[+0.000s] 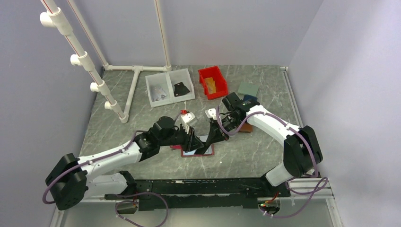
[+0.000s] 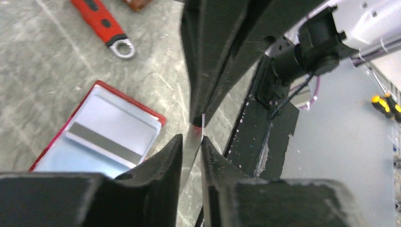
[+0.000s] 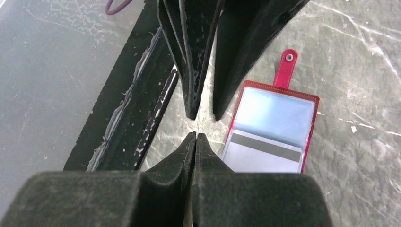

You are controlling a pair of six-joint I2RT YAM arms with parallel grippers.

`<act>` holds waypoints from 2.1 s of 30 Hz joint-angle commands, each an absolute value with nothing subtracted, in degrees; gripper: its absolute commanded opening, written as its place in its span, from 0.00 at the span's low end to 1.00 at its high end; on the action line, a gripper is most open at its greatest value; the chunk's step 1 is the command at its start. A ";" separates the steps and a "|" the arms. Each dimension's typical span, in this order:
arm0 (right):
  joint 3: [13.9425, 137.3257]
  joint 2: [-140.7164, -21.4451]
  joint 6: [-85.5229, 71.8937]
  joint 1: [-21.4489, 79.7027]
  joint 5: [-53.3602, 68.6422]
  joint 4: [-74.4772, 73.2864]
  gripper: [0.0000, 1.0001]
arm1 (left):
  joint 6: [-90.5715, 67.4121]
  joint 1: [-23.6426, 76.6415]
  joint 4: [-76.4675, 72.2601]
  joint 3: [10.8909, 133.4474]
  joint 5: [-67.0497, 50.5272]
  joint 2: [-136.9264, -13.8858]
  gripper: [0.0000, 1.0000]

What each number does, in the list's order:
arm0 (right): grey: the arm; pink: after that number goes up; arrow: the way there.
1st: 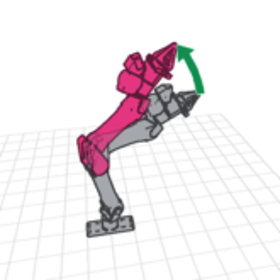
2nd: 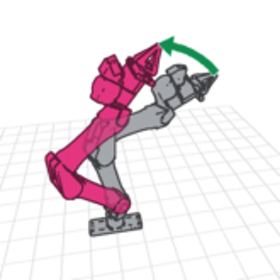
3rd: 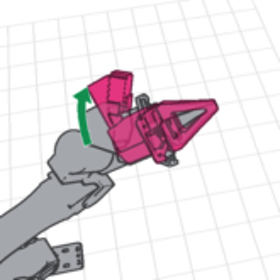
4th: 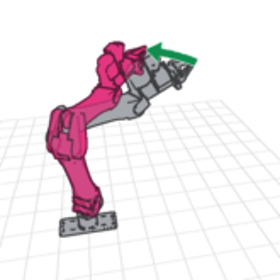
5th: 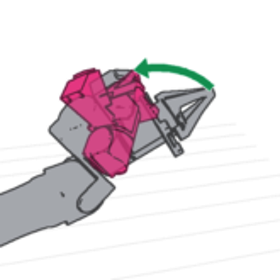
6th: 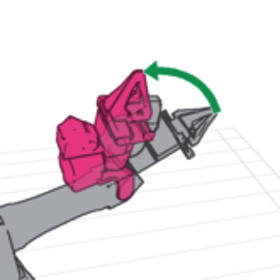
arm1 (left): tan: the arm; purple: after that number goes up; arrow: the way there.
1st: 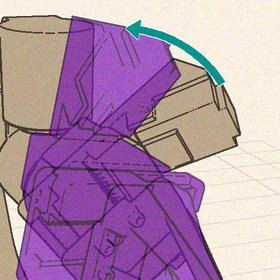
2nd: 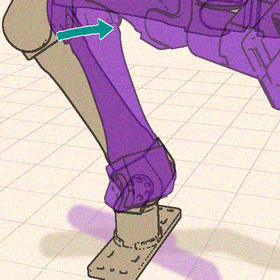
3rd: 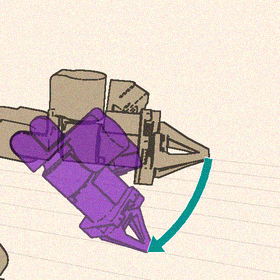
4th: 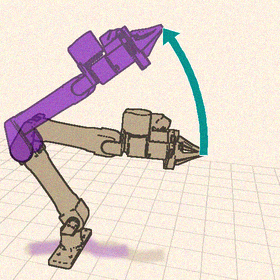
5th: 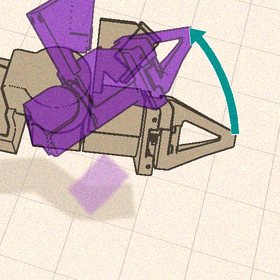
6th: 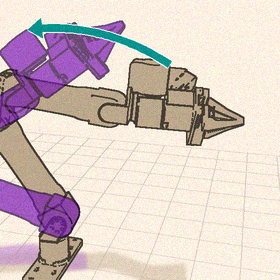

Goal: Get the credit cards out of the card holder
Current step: Place the credit card in the storage box.

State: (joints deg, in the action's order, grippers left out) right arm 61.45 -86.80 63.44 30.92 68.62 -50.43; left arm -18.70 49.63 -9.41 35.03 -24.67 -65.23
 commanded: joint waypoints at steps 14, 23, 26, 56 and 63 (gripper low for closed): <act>64.58 -84.29 51.49 29.43 58.10 -46.27 0.00 | -71.61 41.93 -13.02 23.93 -5.19 -46.19 0.86; 62.66 -81.63 45.62 29.13 53.86 -39.86 0.00 | -93.42 41.94 -4.25 32.98 -5.63 -55.79 0.81; 62.04 -80.86 44.37 29.13 52.26 -38.10 0.00 | -98.41 42.05 -1.54 36.31 -8.26 -60.16 0.80; 57.51 -76.75 44.54 35.73 43.19 -32.19 0.00 | -109.60 44.18 -9.03 38.85 -12.10 -75.16 0.51; 57.30 -76.87 44.81 37.03 41.80 -32.08 0.00 | -109.74 44.24 -9.11 38.63 -12.83 -75.90 0.34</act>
State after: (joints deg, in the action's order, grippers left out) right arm 57.82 -78.46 44.01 35.79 41.10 -32.10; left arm -108.68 44.07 -5.82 37.32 -12.40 -75.64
